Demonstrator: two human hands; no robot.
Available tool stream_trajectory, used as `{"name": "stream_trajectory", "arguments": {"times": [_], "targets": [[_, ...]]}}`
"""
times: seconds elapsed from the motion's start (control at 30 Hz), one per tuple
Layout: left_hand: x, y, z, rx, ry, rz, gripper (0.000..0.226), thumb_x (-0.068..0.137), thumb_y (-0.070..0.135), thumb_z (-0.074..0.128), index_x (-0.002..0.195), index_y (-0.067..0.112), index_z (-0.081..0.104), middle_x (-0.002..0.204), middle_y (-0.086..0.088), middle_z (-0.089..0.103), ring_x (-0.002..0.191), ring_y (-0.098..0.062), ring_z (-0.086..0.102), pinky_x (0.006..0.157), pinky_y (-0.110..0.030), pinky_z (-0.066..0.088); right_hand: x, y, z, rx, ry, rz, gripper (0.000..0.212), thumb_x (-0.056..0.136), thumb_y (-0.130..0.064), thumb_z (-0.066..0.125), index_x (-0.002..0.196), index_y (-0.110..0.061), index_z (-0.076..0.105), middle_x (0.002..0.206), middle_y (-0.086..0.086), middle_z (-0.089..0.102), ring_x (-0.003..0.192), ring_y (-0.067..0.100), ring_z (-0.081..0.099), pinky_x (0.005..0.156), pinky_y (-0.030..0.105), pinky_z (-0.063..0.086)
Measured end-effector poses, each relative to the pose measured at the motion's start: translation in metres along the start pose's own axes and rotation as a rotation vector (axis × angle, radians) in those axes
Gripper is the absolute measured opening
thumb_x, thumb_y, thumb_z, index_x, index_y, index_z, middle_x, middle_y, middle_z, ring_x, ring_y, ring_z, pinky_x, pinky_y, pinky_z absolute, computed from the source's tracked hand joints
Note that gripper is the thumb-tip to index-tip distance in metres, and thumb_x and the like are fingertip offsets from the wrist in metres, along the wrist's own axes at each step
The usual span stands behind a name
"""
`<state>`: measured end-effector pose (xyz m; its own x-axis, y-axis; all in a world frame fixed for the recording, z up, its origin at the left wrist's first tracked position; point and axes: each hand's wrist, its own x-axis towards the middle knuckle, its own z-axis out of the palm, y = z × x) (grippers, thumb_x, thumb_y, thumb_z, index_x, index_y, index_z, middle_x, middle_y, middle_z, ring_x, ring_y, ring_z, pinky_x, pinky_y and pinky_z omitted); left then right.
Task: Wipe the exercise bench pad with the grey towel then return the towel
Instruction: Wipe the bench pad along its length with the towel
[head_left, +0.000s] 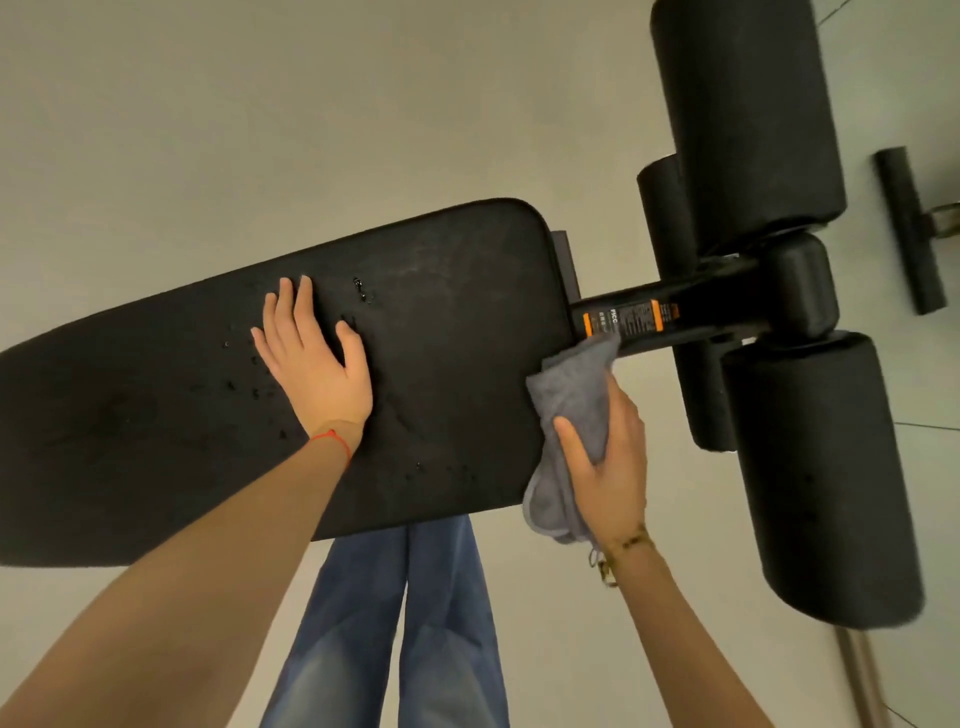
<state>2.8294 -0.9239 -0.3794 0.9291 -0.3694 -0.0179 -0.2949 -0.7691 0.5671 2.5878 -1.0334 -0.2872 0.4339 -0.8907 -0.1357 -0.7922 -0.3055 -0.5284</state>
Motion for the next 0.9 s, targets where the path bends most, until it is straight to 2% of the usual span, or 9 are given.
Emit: {"name": "stream_trajectory", "arguments": {"times": [0.1, 0.2, 0.3, 0.37, 0.43, 0.6, 0.7, 0.8, 0.9], "targets": [[0.0, -0.001, 0.0, -0.003, 0.001, 0.001, 0.054, 0.097, 0.027, 0.04, 0.149, 0.016, 0.034, 0.158, -0.002, 0.03, 0.15, -0.021, 0.018, 0.123, -0.047, 0.007, 0.069, -0.021, 0.014, 0.046, -0.114, -0.128, 0.073, 0.088, -0.053, 0.055, 0.148, -0.023, 0.028, 0.152, -0.001, 0.035, 0.14, 0.014, 0.032, 0.116, 0.031, 0.027], [0.0, -0.002, 0.001, -0.008, 0.004, 0.001, 0.054, 0.097, 0.028, 0.039, 0.149, 0.017, 0.034, 0.158, -0.001, 0.029, 0.15, -0.02, 0.018, 0.123, -0.048, 0.008, 0.122, -0.048, 0.025, 0.077, -0.122, -0.137, 0.073, 0.09, -0.046, 0.057, 0.149, -0.016, 0.027, 0.154, 0.006, 0.031, 0.143, 0.021, 0.028, 0.118, 0.036, 0.022], [-0.002, -0.003, 0.0, -0.015, -0.004, 0.004, 0.054, 0.097, 0.028, 0.04, 0.149, 0.016, 0.034, 0.158, -0.002, 0.03, 0.15, -0.021, 0.018, 0.123, -0.048, 0.008, 0.081, -0.03, 0.024, 0.022, -0.088, -0.169, 0.071, 0.091, -0.05, 0.052, 0.149, -0.02, 0.027, 0.154, 0.0, 0.031, 0.142, 0.013, 0.027, 0.118, 0.034, 0.023], [0.0, -0.001, -0.001, -0.015, -0.004, 0.001, 0.054, 0.096, 0.027, 0.041, 0.149, 0.016, 0.034, 0.158, -0.002, 0.03, 0.15, -0.022, 0.018, 0.123, -0.048, 0.008, 0.038, -0.014, 0.017, -0.083, -0.057, -0.138, 0.071, 0.09, -0.055, 0.048, 0.149, -0.02, 0.029, 0.152, 0.003, 0.034, 0.137, 0.018, 0.035, 0.115, 0.039, 0.03], [0.0, -0.001, -0.002, -0.014, -0.011, 0.0, 0.054, 0.097, 0.027, 0.041, 0.149, 0.015, 0.034, 0.158, -0.003, 0.03, 0.15, -0.022, 0.018, 0.123, -0.048, 0.008, 0.008, -0.01, 0.012, -0.191, -0.074, -0.123, 0.072, 0.09, -0.058, 0.044, 0.15, -0.022, 0.027, 0.154, 0.006, 0.031, 0.137, 0.023, 0.034, 0.115, 0.04, 0.028], [0.002, 0.0, -0.005, -0.019, -0.052, -0.012, 0.055, 0.097, 0.03, 0.039, 0.15, 0.018, 0.031, 0.159, -0.001, 0.027, 0.151, -0.02, 0.015, 0.123, -0.048, 0.007, 0.087, -0.048, 0.025, -0.393, -0.135, -0.427, 0.063, 0.095, -0.051, 0.041, 0.15, -0.025, 0.026, 0.157, 0.007, 0.024, 0.145, 0.029, 0.019, 0.119, 0.044, 0.017], [0.004, -0.001, -0.008, -0.03, -0.079, -0.008, 0.055, 0.097, 0.031, 0.04, 0.15, 0.019, 0.031, 0.159, -0.001, 0.026, 0.15, -0.019, 0.015, 0.124, -0.046, 0.006, 0.161, -0.095, 0.054, -0.43, -0.189, -0.544, 0.061, 0.094, -0.054, 0.042, 0.147, -0.023, 0.035, 0.153, 0.005, 0.034, 0.143, 0.029, 0.026, 0.119, 0.043, 0.012], [0.006, -0.001, -0.013, -0.058, -0.084, -0.003, 0.053, 0.098, 0.03, 0.042, 0.149, 0.018, 0.033, 0.158, -0.001, 0.028, 0.15, -0.019, 0.017, 0.124, -0.043, 0.006, 0.196, -0.133, 0.085, -0.547, -0.375, -0.646, 0.061, 0.089, -0.063, 0.042, 0.136, -0.024, 0.047, 0.133, 0.001, 0.055, 0.125, 0.026, 0.046, 0.107, 0.041, 0.024], [0.011, -0.009, -0.019, -0.043, -0.069, -0.022, 0.053, 0.097, 0.027, 0.044, 0.148, 0.016, 0.034, 0.158, -0.003, 0.028, 0.15, -0.02, 0.017, 0.124, -0.043, 0.007, 0.201, -0.135, 0.08, -0.54, -0.447, -0.755, 0.065, 0.085, -0.068, 0.045, 0.132, -0.024, 0.048, 0.127, 0.0, 0.058, 0.115, 0.026, 0.051, 0.098, 0.04, 0.031]]}}
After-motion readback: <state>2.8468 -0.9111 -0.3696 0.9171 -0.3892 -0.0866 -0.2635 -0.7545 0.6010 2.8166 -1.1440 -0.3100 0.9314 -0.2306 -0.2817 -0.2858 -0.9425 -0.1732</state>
